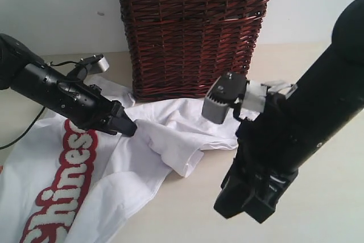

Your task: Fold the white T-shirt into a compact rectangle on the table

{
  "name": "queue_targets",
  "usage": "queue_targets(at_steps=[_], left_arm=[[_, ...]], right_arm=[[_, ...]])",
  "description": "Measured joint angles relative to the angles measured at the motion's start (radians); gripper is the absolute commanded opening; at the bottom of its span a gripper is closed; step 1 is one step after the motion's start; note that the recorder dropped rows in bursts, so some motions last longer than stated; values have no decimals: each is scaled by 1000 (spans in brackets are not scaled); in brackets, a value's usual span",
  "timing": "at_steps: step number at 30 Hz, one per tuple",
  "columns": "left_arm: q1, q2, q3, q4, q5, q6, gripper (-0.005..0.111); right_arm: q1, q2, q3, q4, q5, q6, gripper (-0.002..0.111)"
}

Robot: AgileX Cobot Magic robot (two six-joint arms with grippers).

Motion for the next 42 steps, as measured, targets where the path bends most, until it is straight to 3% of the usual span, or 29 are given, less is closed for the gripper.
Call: queue_targets(at_steps=[3,7,15,30,35,42], left_arm=[[0,0,0,-10,0,0,56],[0,0,0,-24,0,2,56],[0,0,0,-49,55,8,56],[0,-4,0,-53,157,8,56],[0,-52,0,-36,199,8,56],[7,-158,0,84,135,-49,56]], right_arm=[[0,69,5,-1,-17,-32,45],[0,134,5,-55,-179,-37,43],[0,202,5,-152,-735,54,43],[-7,253,5,-116,-1183,72,43],[-60,282,-14,-3,-1186,72,43],[-127,257,-81,62,-927,89,43]])
